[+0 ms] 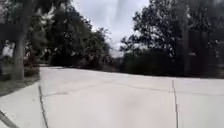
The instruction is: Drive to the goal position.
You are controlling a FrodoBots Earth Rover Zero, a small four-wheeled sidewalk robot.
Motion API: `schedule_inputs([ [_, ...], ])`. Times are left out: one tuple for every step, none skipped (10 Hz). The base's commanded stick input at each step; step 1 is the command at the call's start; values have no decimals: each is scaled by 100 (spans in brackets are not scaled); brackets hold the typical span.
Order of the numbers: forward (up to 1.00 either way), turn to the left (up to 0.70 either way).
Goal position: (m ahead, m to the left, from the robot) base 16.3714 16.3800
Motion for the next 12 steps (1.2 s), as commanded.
schedule_inputs([
  [85, 0],
  [85, 0],
  [85, 0],
  [85, 0],
  [85, 0],
  [85, 0],
  [85, 10],
  [85, 30],
  [85, 34],
  [85, 34],
  [85, 34],
  [85, 34],
])
